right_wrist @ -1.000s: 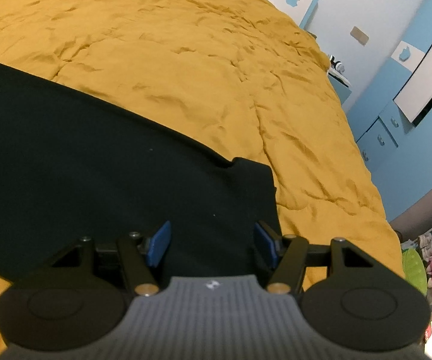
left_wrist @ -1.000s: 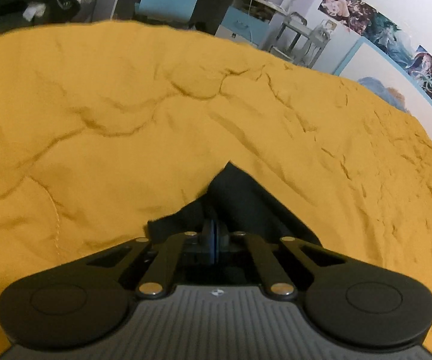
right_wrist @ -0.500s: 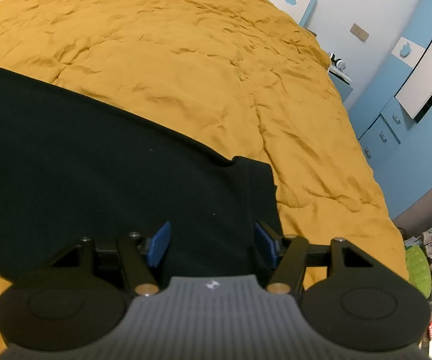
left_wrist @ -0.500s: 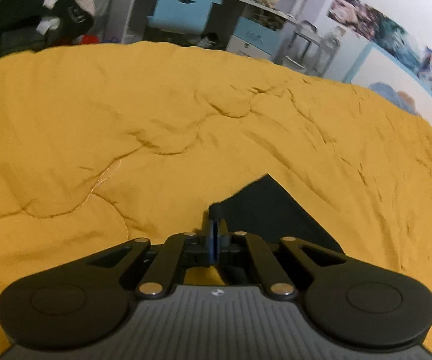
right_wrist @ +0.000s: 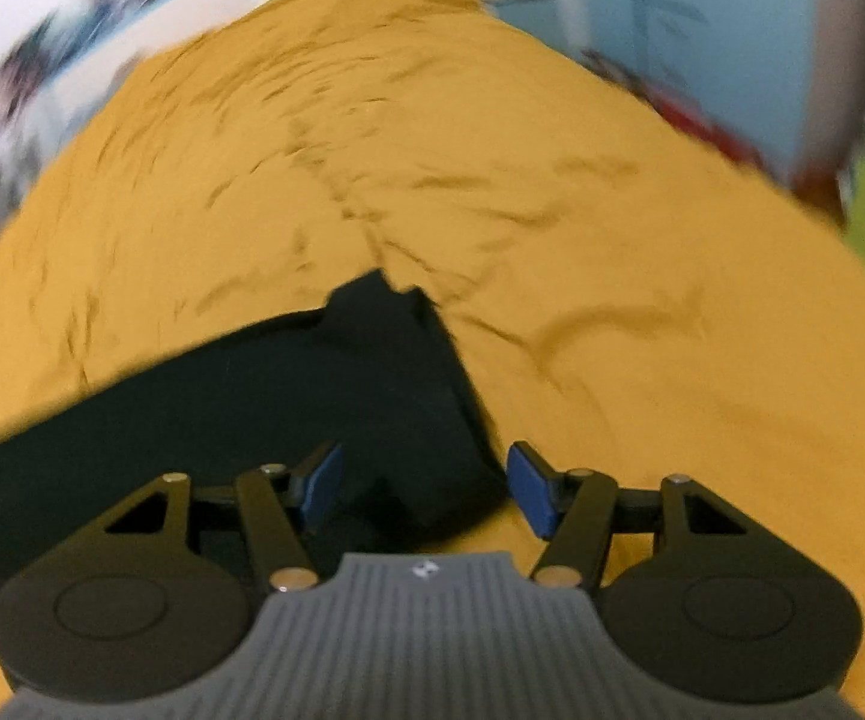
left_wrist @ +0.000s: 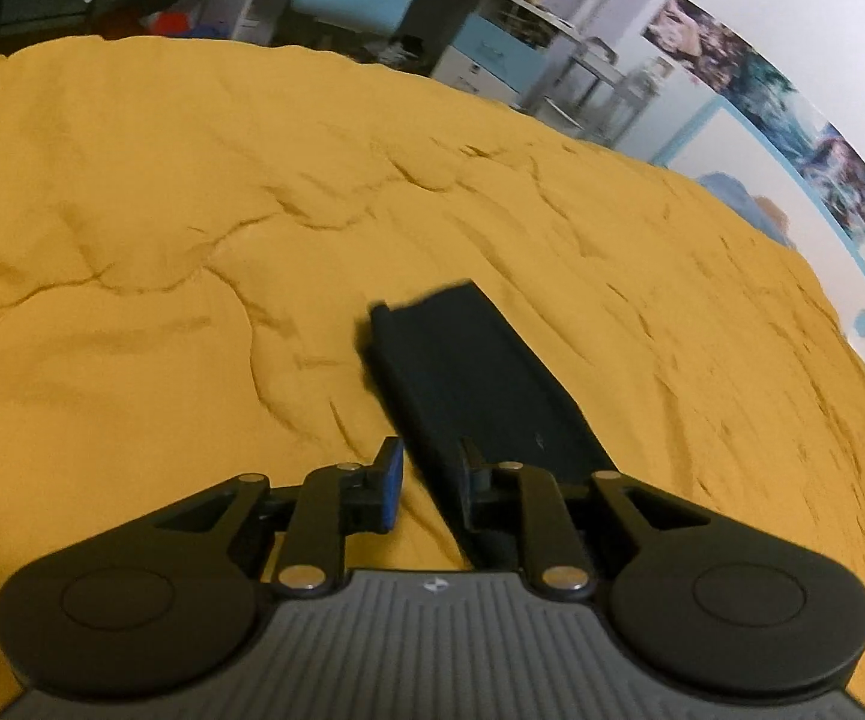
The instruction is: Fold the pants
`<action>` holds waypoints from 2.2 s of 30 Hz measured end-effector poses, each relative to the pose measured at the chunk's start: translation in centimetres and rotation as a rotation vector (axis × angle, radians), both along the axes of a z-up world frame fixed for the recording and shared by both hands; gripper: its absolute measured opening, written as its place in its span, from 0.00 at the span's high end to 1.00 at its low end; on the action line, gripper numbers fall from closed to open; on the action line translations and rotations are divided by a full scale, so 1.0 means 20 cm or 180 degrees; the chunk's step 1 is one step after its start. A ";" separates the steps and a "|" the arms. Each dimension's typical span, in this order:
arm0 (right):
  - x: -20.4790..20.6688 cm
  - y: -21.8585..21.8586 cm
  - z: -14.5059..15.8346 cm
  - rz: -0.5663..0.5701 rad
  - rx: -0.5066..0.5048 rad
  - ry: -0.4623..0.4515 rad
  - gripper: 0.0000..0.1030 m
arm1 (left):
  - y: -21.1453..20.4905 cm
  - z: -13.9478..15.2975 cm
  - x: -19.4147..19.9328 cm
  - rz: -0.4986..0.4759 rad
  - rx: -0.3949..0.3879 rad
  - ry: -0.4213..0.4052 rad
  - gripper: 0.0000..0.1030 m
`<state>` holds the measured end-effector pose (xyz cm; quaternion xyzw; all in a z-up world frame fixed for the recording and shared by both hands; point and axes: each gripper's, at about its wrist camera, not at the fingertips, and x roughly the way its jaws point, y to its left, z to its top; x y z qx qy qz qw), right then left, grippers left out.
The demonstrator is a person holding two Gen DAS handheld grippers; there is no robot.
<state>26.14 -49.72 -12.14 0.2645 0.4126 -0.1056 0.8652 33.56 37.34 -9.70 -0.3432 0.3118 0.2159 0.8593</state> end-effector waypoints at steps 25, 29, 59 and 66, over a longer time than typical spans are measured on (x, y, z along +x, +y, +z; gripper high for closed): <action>0.99 -0.32 -0.33 0.1163 0.0947 -0.0142 0.62 | -0.40 0.26 -0.08 -0.0103 0.0465 0.0186 0.80; 1.01 -0.36 -0.42 0.1174 0.1298 -0.0107 0.62 | -0.41 0.25 -0.08 -0.0134 0.0458 0.0144 0.80; 0.42 -0.43 -0.10 0.0563 0.0828 -0.0219 0.72 | -0.61 0.24 -0.19 -0.0666 0.0365 0.0162 0.80; 0.09 -0.38 -0.11 0.0516 0.0984 -0.0208 0.70 | -1.11 0.19 -0.25 -0.1563 -0.0006 0.0076 0.80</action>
